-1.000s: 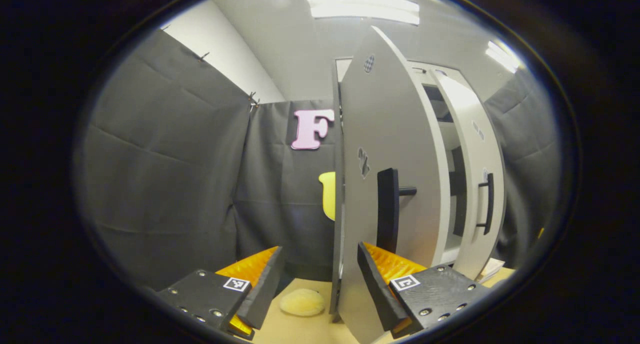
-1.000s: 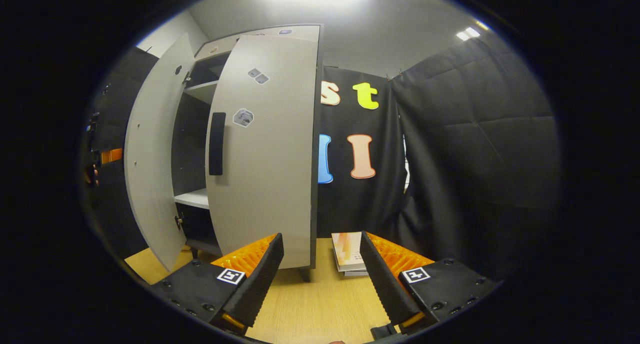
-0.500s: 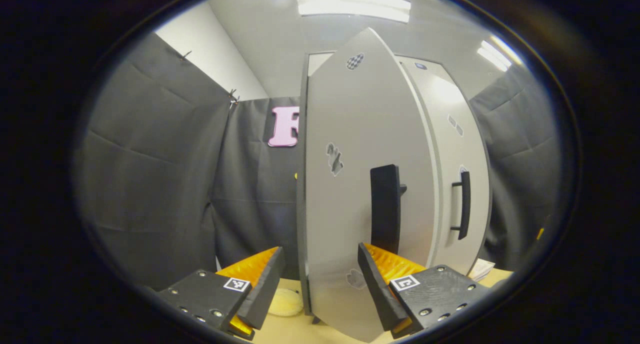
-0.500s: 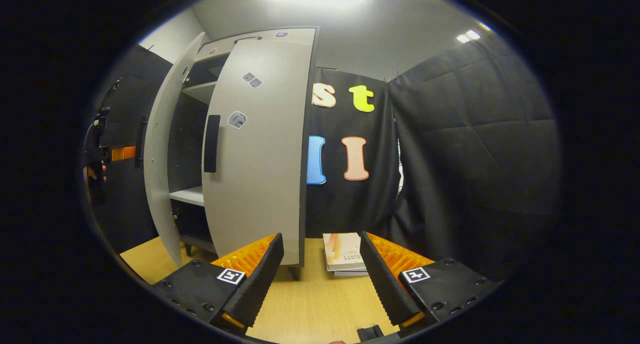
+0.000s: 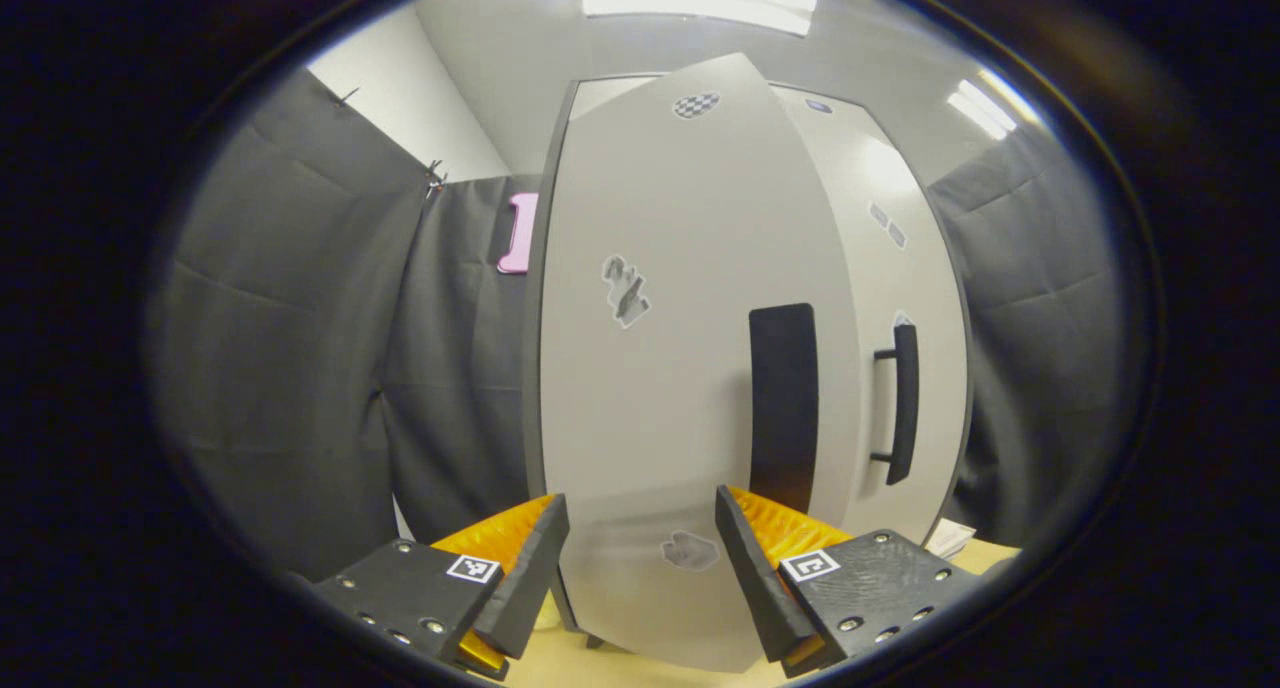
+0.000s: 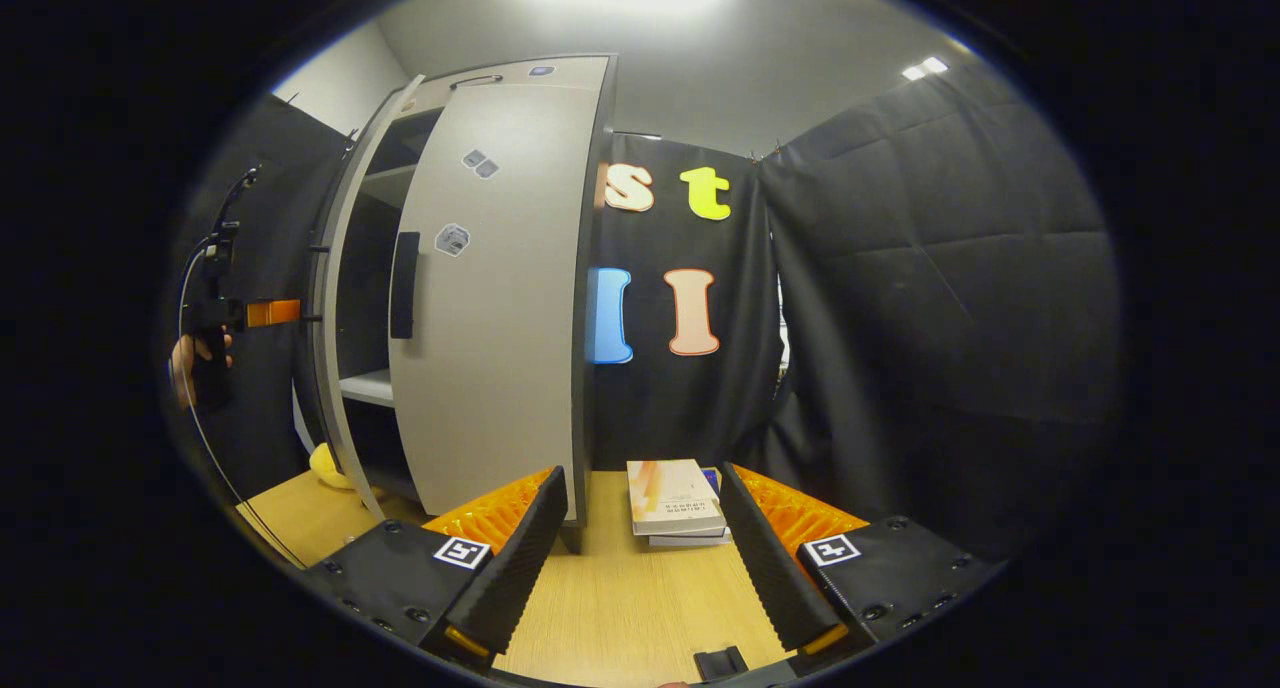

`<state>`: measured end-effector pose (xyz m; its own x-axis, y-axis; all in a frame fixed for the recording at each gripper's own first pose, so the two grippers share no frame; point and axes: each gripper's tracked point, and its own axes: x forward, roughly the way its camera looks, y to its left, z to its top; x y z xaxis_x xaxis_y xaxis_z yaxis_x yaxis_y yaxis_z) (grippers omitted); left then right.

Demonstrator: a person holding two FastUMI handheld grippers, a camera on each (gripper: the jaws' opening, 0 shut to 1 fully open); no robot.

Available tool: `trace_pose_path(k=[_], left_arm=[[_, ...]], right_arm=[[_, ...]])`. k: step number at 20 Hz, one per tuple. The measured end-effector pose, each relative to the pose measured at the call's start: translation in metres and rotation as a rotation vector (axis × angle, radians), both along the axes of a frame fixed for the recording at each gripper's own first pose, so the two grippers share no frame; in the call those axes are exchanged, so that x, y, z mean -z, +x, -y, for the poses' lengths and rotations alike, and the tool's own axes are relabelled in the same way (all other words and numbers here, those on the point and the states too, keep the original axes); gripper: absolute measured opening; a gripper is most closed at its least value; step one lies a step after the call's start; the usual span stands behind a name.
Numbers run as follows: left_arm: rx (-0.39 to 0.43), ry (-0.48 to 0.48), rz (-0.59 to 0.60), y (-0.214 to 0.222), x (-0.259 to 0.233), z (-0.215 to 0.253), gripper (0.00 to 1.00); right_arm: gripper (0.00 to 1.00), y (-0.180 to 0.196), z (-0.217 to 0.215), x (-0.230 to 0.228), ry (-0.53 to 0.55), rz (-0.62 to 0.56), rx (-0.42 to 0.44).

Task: Grasp the bottle in the cabinet with the left hand and place it on the coaster, then close the right door with the right hand and the left door with the left hand.

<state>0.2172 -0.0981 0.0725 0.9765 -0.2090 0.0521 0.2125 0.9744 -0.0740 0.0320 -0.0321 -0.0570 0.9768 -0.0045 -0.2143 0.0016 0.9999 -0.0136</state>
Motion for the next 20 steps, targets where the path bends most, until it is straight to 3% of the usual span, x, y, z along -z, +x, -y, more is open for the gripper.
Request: trace_pose_path(k=[11,14,15,20], left_arm=[[-0.068,0.066,0.008,-0.061,0.007,-0.032,0.87],[-0.064,0.068,-0.005,-0.098,0.009,-0.043,0.87],[-0.063,0.073,-0.009,-0.108,0.009,-0.047,0.87],[-0.036,0.069,-0.021,-0.153,0.012,-0.063,0.86]], right_arm=[[0.98,0.017,-0.038,-0.026,0.060,0.062,-0.195],[0.93,0.010,-0.043,-0.040,0.058,0.090,-0.208],[0.98,0.005,-0.046,-0.042,0.061,0.096,-0.209],[0.98,-0.018,-0.056,-0.057,0.077,0.106,-0.189]])
